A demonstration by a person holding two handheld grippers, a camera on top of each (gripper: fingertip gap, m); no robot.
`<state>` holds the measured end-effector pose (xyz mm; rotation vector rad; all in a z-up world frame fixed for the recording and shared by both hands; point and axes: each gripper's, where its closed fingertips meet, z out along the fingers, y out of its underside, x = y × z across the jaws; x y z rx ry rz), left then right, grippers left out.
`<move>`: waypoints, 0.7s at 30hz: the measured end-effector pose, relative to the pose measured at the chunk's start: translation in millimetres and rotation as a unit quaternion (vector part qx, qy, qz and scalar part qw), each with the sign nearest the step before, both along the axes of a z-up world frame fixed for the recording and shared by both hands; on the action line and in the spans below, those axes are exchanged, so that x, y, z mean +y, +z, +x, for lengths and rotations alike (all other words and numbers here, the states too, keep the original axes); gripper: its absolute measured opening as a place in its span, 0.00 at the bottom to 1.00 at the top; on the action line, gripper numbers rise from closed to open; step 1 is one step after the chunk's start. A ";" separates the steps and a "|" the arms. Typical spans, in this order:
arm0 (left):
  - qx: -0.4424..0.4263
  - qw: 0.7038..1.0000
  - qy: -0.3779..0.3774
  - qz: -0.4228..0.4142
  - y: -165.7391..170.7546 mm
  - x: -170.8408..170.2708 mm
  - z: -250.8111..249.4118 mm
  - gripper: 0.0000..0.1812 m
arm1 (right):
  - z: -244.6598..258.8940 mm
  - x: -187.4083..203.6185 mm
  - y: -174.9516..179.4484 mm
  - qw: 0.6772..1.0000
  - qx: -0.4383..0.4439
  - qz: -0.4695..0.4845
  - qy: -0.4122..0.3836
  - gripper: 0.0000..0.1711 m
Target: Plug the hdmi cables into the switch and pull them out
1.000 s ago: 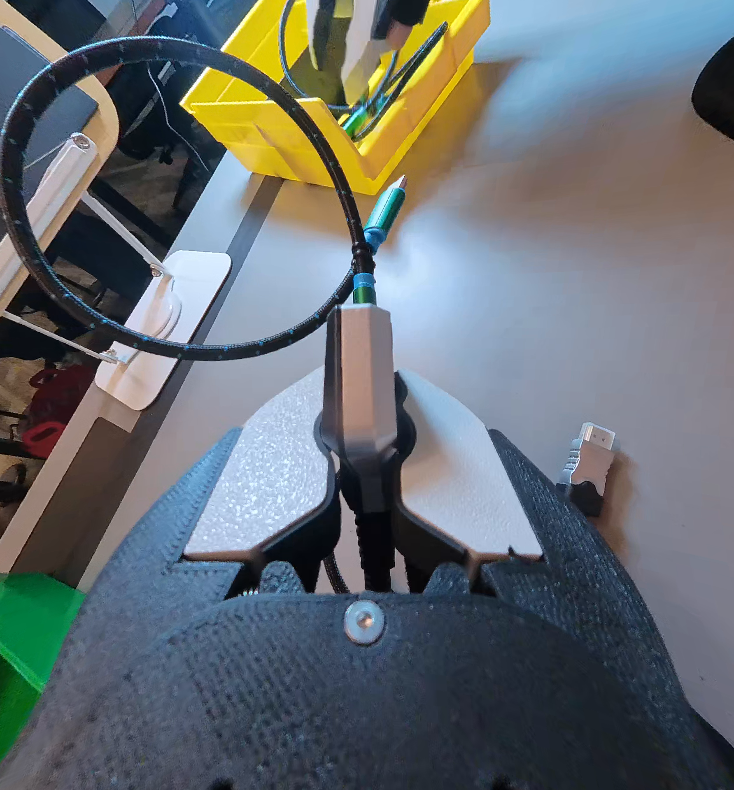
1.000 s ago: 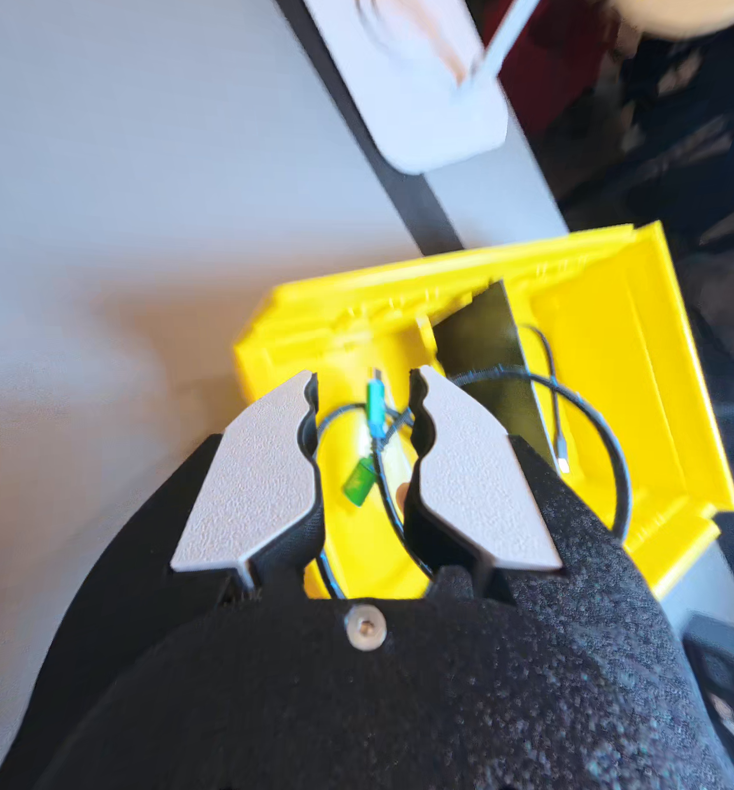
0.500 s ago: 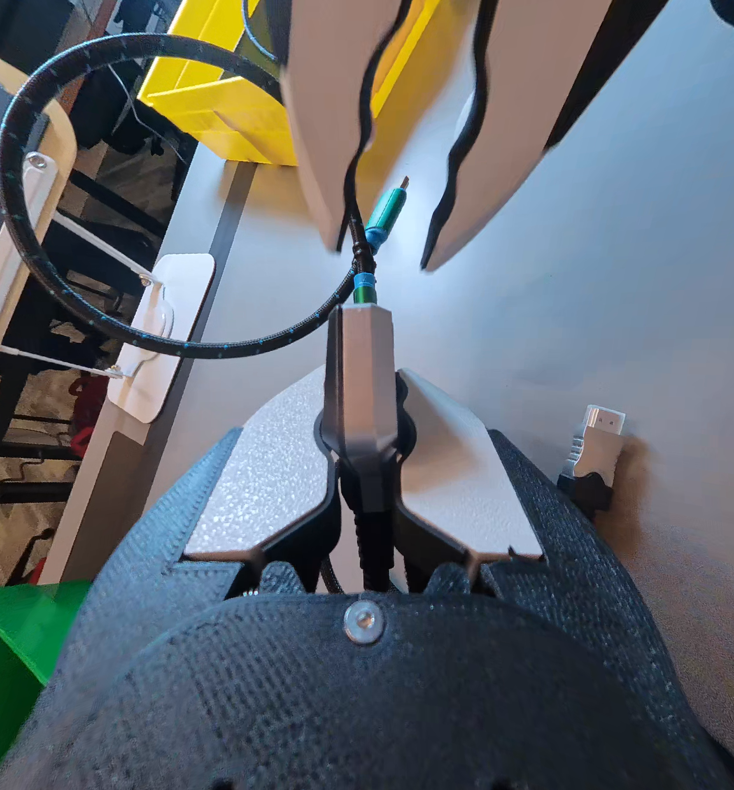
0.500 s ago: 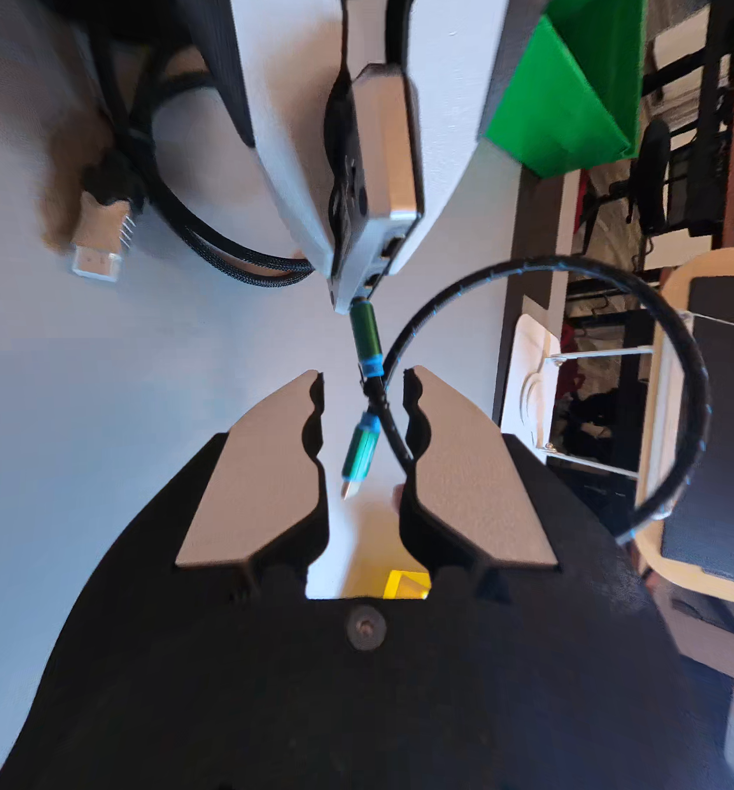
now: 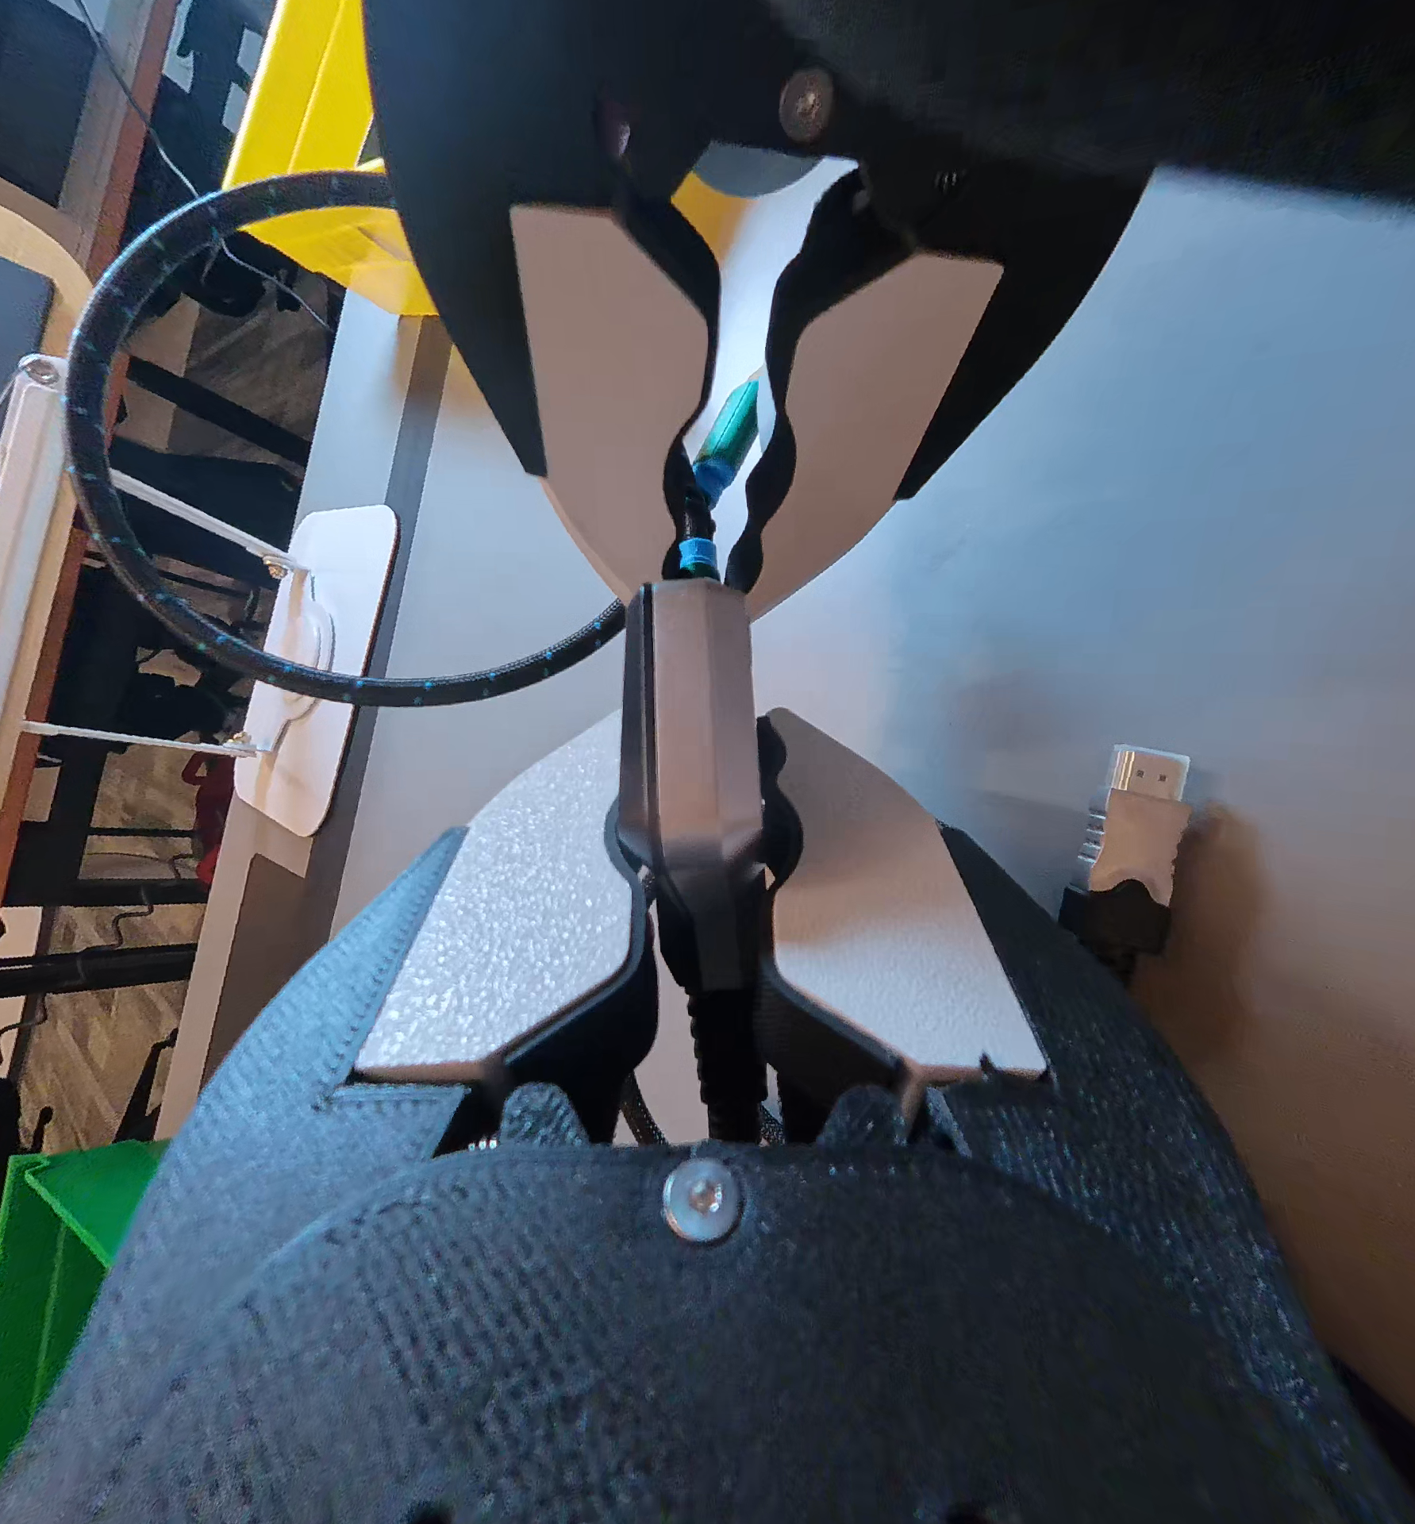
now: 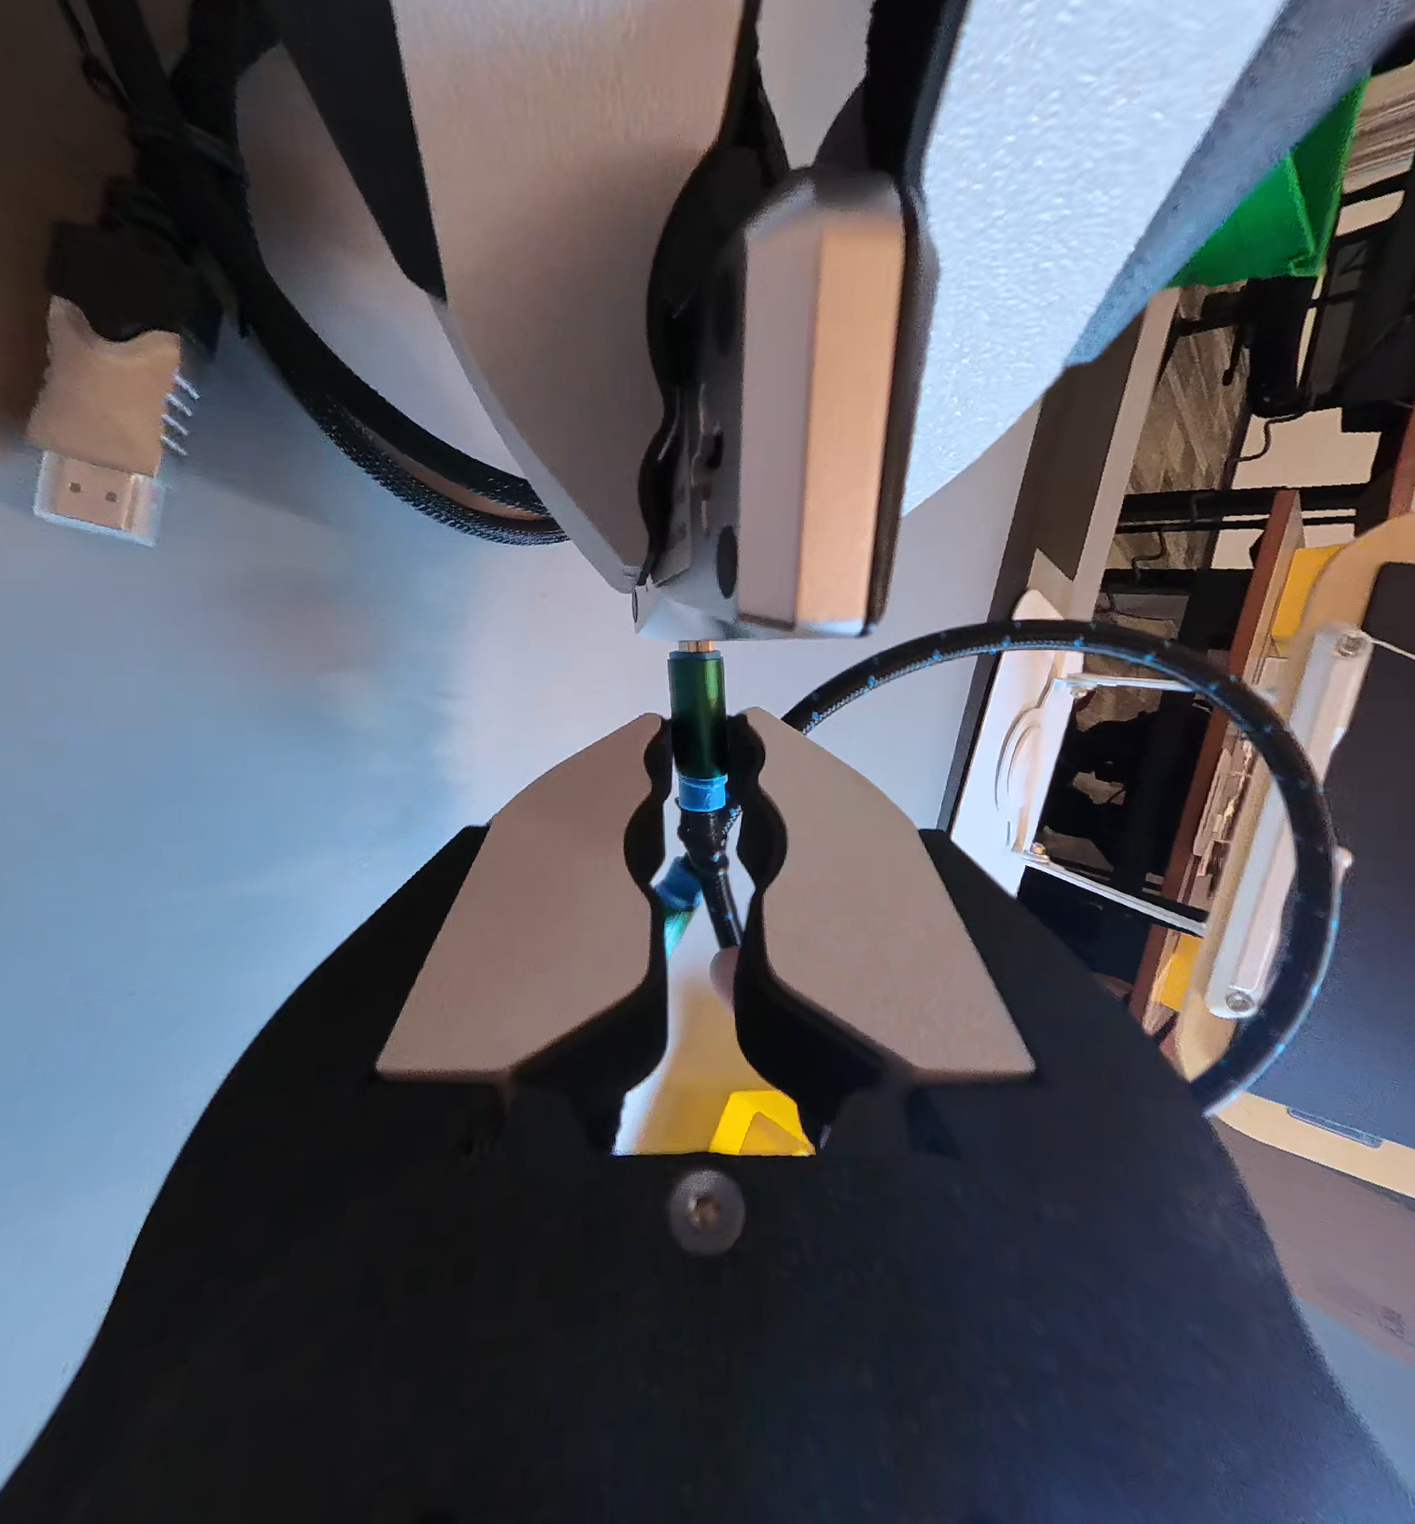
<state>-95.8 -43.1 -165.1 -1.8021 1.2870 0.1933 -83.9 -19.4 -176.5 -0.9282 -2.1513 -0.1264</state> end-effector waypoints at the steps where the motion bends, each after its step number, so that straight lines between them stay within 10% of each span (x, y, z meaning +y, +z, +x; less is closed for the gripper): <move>1: 0.001 1.000 -0.003 -0.004 -1.3 -1.0 0.8 0.13 | 0.9 -0.9 -1.5 1.000 -0.006 0.002 0.004 0.07; 21: 0.064 0.995 0.072 0.015 -13.1 22.8 -27.1 0.14 | 66.8 45.6 3.6 0.992 -0.089 -0.029 -0.081 0.07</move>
